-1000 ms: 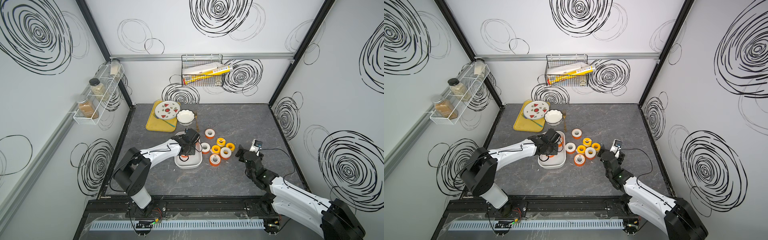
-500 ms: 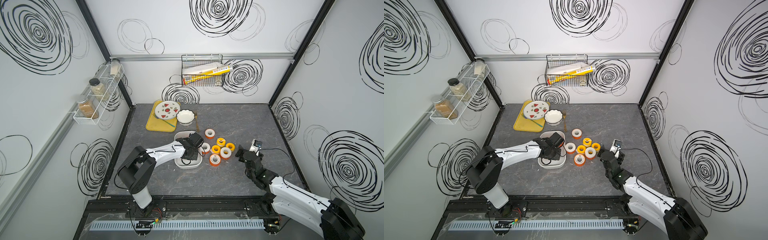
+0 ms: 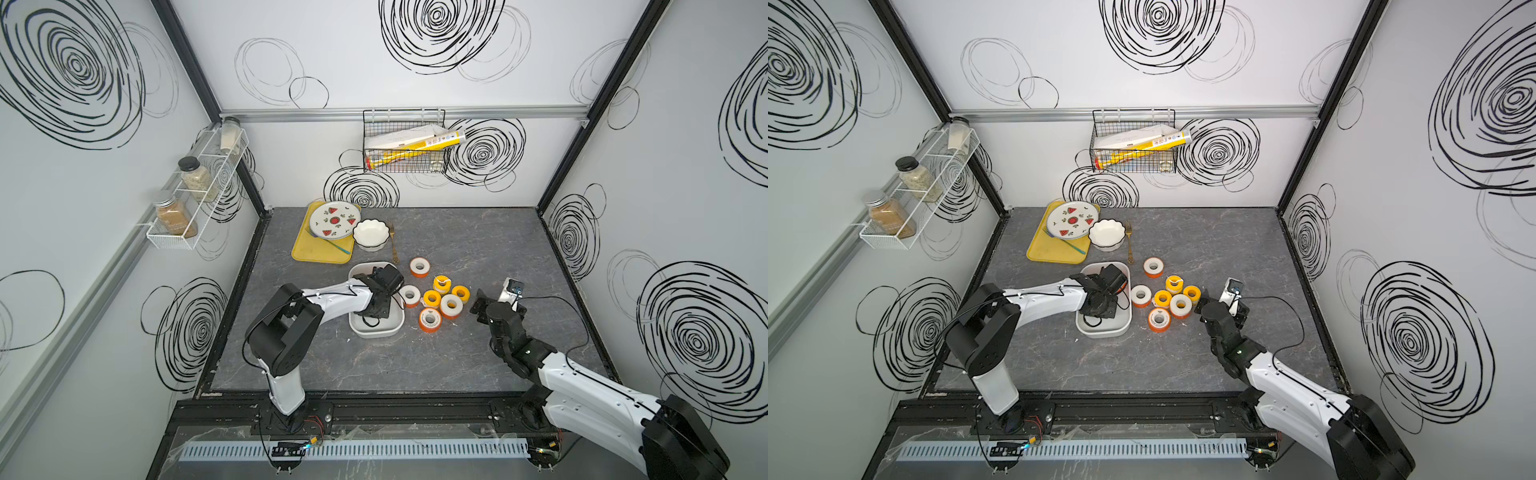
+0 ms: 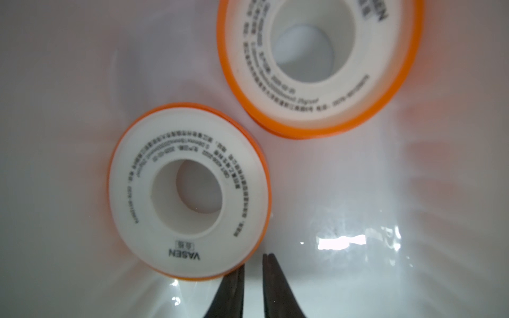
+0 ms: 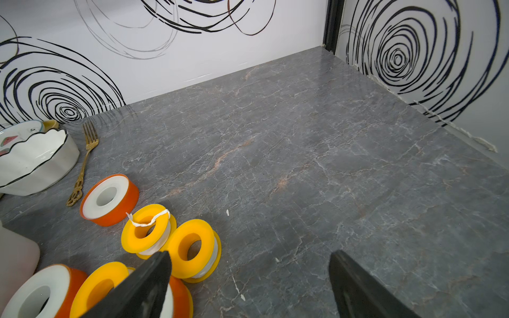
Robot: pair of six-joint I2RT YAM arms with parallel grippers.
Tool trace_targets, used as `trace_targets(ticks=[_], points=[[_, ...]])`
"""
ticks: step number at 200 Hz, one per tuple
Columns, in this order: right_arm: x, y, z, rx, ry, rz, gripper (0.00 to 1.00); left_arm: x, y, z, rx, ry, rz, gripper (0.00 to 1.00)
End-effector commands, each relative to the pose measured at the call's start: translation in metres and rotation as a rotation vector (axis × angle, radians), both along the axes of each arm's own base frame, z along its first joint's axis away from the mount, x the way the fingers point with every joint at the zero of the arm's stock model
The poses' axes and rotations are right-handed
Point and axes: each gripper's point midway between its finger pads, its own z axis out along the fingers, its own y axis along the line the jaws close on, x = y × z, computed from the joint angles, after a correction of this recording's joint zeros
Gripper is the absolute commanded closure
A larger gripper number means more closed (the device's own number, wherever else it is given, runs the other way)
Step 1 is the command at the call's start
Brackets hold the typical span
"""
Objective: Put the sealing tape into the storage box
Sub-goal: Place the sealing tape in the storage box.
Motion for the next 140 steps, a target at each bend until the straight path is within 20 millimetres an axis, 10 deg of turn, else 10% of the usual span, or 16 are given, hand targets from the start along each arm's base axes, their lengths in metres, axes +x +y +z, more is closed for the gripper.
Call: trace_targets(ticks=[1,76,140], points=[[0.003,0.002,0.008,-0.001,-0.007,0.001,0.06,0.013,0.002,0.003,0.014,-0.028,0.013,0.78],[0.004,0.002,0.009,0.0,-0.009,0.001,0.06,0.013,-0.015,0.037,-0.123,-0.063,-0.01,0.61],[0.002,0.001,0.01,0.002,-0.016,0.001,0.06,0.0,-0.004,0.164,-0.284,-0.293,-0.027,0.35]])
